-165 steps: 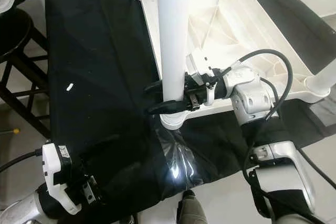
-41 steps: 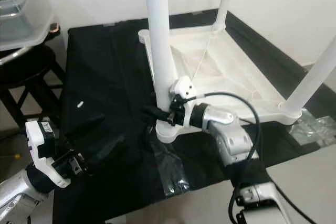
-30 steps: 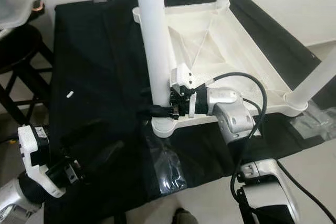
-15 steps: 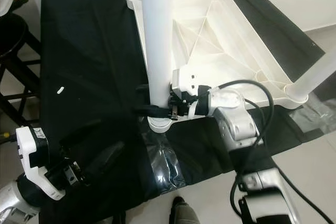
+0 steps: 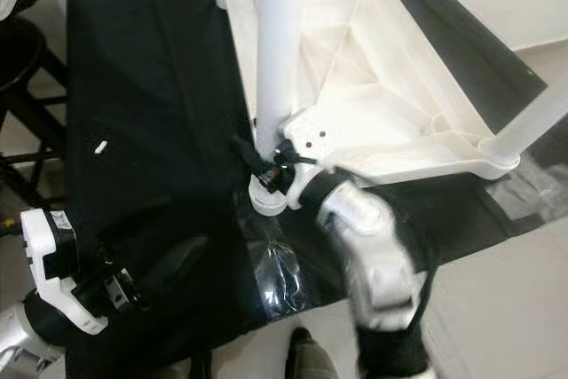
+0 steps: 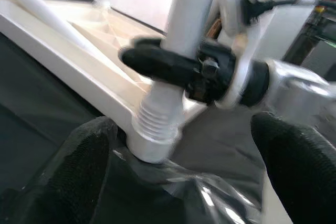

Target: Building children table

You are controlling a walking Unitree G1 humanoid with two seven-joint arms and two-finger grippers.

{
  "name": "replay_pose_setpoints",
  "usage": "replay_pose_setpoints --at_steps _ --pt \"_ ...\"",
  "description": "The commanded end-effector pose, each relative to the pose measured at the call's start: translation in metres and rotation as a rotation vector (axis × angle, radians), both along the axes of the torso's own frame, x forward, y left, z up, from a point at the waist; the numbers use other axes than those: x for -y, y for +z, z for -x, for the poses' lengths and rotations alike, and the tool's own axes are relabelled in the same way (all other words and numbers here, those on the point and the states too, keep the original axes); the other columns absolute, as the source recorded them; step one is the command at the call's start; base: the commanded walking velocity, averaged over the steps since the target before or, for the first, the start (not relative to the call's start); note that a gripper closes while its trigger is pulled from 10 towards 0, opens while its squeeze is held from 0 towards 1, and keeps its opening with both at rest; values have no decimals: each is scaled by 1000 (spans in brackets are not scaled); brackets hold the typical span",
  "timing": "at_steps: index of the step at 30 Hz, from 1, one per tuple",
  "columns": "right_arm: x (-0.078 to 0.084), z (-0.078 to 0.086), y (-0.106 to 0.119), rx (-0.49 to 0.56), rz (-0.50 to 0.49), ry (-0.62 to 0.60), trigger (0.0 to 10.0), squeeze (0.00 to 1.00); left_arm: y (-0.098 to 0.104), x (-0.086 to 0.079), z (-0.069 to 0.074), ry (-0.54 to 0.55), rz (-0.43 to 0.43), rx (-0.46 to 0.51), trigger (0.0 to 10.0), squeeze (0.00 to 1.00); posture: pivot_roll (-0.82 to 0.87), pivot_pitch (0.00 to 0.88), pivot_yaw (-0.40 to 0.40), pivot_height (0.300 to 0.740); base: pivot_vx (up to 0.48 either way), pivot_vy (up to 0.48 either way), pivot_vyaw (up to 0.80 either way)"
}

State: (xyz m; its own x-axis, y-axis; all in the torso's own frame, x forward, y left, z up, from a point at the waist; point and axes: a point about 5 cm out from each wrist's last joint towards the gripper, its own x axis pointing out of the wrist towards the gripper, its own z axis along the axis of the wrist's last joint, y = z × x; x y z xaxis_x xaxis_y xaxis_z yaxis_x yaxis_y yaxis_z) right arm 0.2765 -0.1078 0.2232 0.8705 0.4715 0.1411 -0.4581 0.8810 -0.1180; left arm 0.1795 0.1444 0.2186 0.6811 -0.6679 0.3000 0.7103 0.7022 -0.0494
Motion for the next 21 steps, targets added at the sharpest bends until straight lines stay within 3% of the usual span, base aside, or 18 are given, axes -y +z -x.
replay_pose_setpoints --at_steps 1,6,11,14,15,19,21 --pt "11 3 -59 -309 76 -154 10000 0 3 -7 -6 6 -6 -1 10000 0 55 360 8 740 0 0 0" --pt "-1 -7 -51 -233 89 -99 10000 0 40 -19 -29 -1 -17 150 10000 0 54 311 13 740 0 0 0" --pt "-4 -15 -45 -175 96 -63 10000 0 54 -21 -37 -12 -20 207 10000 0 54 276 14 740 0 0 0" --pt "-14 -23 -10 -15 64 20 10000 0 63 -19 -43 -26 -15 258 10000 0 52 236 17 740 0 0 0" --pt "-14 -23 -10 -15 64 20 10000 0 63 -19 -43 -26 -15 258 10000 0 52 236 17 740 0 0 0" --pt "-17 -28 46 186 -5 133 10000 0 62 -14 -48 -34 5 263 10000 0 39 189 12 740 0 0 0" --pt "-16 -28 58 218 -18 150 10000 0 61 -12 -48 -38 9 262 10000 0 39 182 10 740 0 0 0"
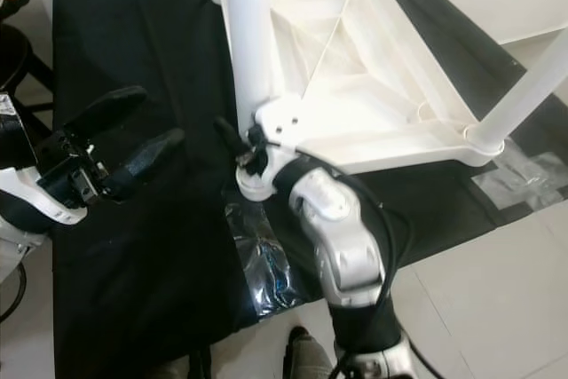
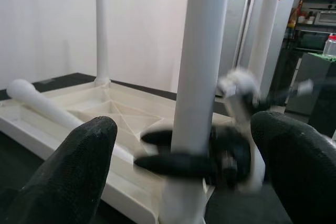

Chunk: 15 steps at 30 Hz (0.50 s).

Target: Building children table

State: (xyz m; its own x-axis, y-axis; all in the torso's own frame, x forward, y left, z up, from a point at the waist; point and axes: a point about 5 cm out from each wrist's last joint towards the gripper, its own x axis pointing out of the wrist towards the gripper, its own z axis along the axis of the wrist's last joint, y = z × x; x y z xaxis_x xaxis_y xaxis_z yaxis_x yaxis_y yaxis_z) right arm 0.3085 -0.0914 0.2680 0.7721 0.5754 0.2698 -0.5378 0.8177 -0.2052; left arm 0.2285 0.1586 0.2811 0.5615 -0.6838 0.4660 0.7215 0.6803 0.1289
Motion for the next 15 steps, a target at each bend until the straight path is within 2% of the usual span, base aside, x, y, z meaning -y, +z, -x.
replay_pose_setpoints --at_steps 1,3,6,9,10,13,15 --pt "1 3 13 55 -27 29 10000 0 -2 2 1 -7 0 6 10000 0 39 182 10 740 0 0 0" --pt "1 3 26 85 -41 53 10000 0 -1 4 -1 -17 3 2 10000 0 41 168 3 740 0 0 0" --pt "-1 3 33 89 -51 99 10000 0 -1 4 -3 -24 5 1 10000 0 42 157 0 740 0 0 0" --pt "-2 2 33 89 -54 114 10000 0 -1 4 -3 -25 5 2 10000 0 42 157 0 740 0 0 0" --pt "-6 4 30 74 -37 173 10000 0 -2 4 -3 -26 4 3 10000 0 43 151 -2 740 0 0 0" --pt "-10 6 27 59 -16 230 10000 0 -2 4 -3 -26 4 5 10000 0 43 149 -2 740 0 0 0" --pt "-10 16 5 28 157 379 10000 0 3 2 -4 -29 -2 24 10000 0 48 137 -6 740 0 0 0"
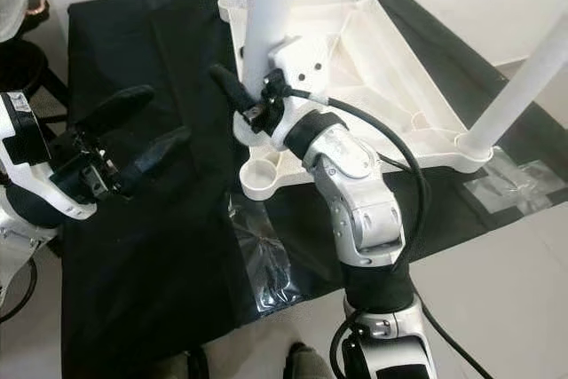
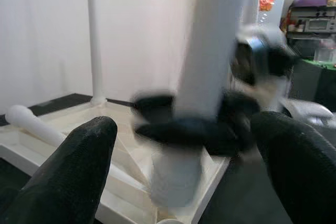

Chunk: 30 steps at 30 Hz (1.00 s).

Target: Building children table

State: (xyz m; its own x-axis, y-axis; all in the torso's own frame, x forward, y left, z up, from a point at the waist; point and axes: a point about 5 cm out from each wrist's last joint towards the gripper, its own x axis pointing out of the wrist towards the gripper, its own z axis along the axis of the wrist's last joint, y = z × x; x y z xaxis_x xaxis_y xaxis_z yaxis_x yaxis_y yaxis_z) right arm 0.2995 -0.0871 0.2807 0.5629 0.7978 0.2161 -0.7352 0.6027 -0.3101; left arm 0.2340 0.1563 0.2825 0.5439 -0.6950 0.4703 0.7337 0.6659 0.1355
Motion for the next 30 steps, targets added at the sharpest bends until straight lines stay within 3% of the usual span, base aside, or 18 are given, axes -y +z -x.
replay_pose_setpoints --at_steps 1,2,7,11,14,19,24,29,30 --pt "-6 7 -8 -7 46 89 10000 0 1 0 1 -9 -1 16 10000 0 48 137 -6 740 0 0 0" --pt "7 2 -24 -49 167 93 10000 0 19 -5 2 -59 15 64 10000 0 57 126 -12 740 0 0 0" --pt "19 -8 -24 -68 183 40 10000 0 36 -8 5 -131 22 116 10000 0 58 120 -12 740 0 0 0" --pt "21 -11 -15 -44 173 27 10000 0 49 -3 5 -186 -55 183 10000 0 54 106 -6 740 0 0 0" --pt "10 -5 -19 -52 184 93 10000 0 48 7 -2 -205 -72 184 10000 0 52 97 0 740 0 0 0" --pt "-6 1 -35 -25 287 127 10000 0 42 26 -20 -182 -96 139 10000 0 43 87 6 740 0 0 0" --pt "-17 4 -42 -22 306 167 10000 0 44 32 -36 -139 -78 119 10000 0 43 74 18 740 0 0 0" --pt "-20 2 -44 -16 324 160 10000 0 47 34 -39 -177 -47 86 10000 0 42 72 18 740 0 0 0" --pt "-21 2 -45 -16 330 161 10000 0 48 35 -40 -194 -36 66 8353 0 43 72 18 740 0 0 0"
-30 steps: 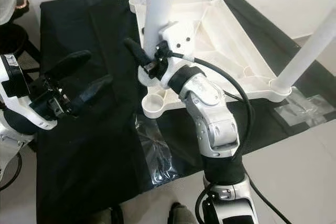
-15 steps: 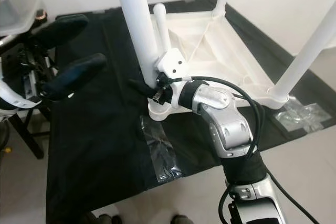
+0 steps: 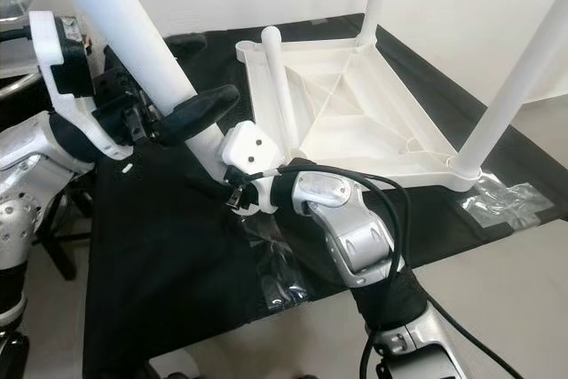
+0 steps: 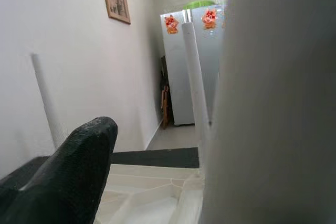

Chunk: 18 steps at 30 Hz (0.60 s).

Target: Building children table

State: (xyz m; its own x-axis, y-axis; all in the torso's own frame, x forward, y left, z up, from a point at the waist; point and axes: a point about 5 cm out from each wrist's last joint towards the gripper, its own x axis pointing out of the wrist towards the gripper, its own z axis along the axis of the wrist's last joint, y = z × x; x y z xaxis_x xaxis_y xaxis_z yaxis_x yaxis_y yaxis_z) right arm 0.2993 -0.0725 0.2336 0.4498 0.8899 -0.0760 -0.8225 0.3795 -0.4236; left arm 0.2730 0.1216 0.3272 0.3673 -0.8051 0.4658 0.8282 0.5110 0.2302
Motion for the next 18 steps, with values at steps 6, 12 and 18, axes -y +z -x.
replay_pose_setpoints --at_steps 6,12,18 --pt "-10 4 -3 31 22 35 10000 0 7 0 -4 -56 51 -63 0 0 47 68 18 740 0 0 0" --pt "-12 3 -6 40 26 25 10000 0 8 1 -5 -55 60 -67 0 0 49 67 15 740 0 0 0" --pt "-12 0 -5 42 4 25 10000 0 9 2 -7 -60 61 -60 0 0 53 66 9 740 0 0 0"
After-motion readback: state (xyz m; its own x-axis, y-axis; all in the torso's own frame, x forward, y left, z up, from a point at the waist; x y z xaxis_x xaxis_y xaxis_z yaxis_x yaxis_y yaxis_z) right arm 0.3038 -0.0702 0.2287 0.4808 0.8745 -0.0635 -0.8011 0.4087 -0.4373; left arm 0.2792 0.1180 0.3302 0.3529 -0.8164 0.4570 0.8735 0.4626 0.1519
